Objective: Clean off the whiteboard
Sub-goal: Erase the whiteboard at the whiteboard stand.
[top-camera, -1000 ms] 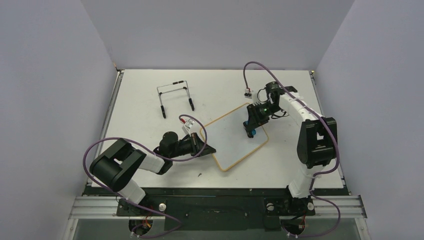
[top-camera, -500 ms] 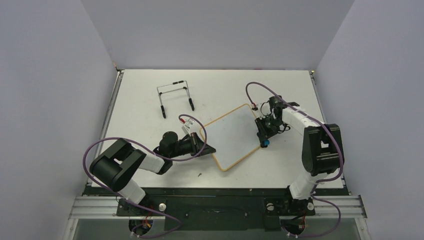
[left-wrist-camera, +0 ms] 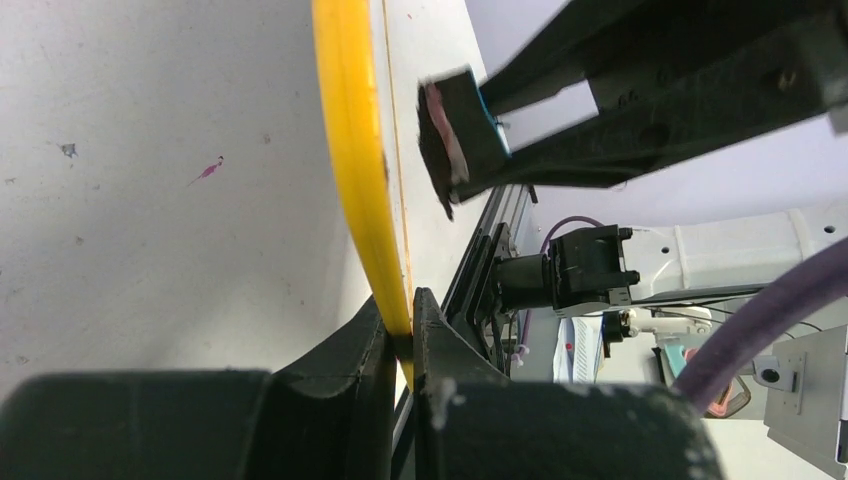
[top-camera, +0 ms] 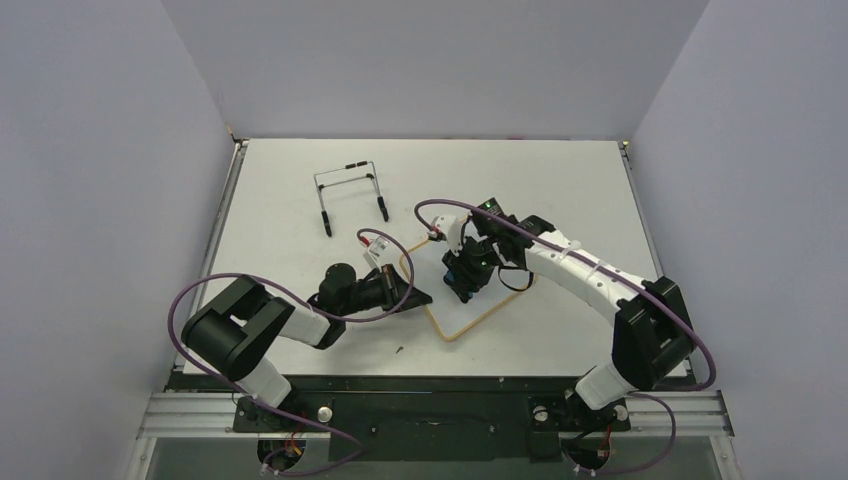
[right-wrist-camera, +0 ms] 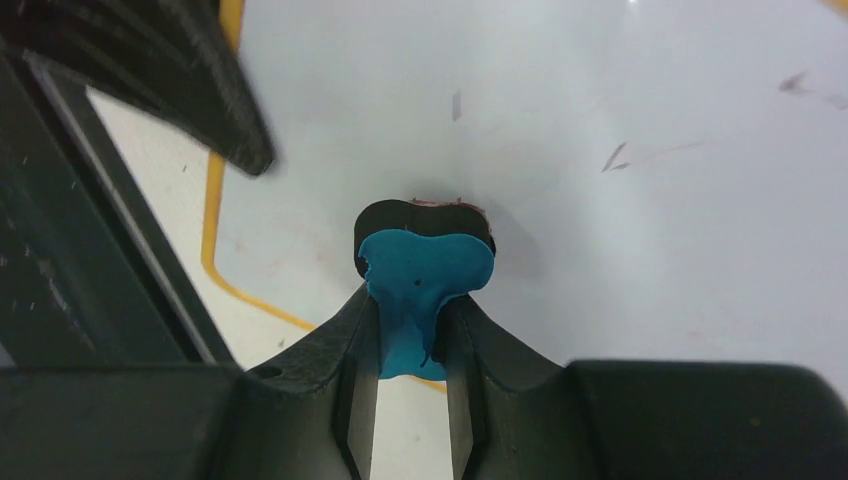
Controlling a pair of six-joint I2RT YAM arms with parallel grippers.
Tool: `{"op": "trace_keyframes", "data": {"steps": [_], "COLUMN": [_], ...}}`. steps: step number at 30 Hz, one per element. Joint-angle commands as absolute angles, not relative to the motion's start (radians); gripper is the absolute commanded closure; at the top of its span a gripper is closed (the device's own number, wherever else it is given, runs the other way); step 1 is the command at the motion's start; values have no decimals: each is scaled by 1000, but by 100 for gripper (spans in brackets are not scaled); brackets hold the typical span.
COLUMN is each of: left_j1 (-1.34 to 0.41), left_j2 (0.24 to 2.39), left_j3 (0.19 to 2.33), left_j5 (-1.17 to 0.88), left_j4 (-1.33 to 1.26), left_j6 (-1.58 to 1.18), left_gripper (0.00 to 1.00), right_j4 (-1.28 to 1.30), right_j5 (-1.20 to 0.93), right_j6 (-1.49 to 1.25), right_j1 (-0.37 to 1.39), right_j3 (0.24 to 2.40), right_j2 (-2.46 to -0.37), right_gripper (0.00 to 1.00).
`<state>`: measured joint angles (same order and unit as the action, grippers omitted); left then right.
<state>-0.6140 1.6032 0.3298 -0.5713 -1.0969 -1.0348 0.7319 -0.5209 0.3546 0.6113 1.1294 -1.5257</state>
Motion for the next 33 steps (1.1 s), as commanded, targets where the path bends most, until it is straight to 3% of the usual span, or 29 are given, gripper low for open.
{"op": "trace_keyframes", "data": {"steps": [1,8,11,19,24,28,33], "left_j1": [-618,-617,-618,-618,-622,-627,-629], "left_j2": [1574,1512,1494,1444,1419,1407,1363], "left_j3": [350,334,329,322,323,316,316], "left_j5": [-564,-550,-541,-508,-506,-508,-511], "left_j4": [-1288,-1240,-1223,-1185,-1152,-1146,-1105], "left_j6": [-1026,-986,-972,-935,-919,-913,-880], "left_gripper": [100,100,100,100,100,100,100], "right_j4": [601,530,537,594,575,517,496], "right_j5": [-453,-368,-356,-476,-476,-407,-381], "right_j6": [257,183,232,358,284,223,198], "right_j1": [592,348,327,588,635,564,354], "right_j3": [1176,1184,1144,1074,1163,1198,1212], "right_j2": [-1572,-1613,-1585,-1455,-1479,-1537,-1613], "right_gripper": [100,100,100,100,100,100,100]}}
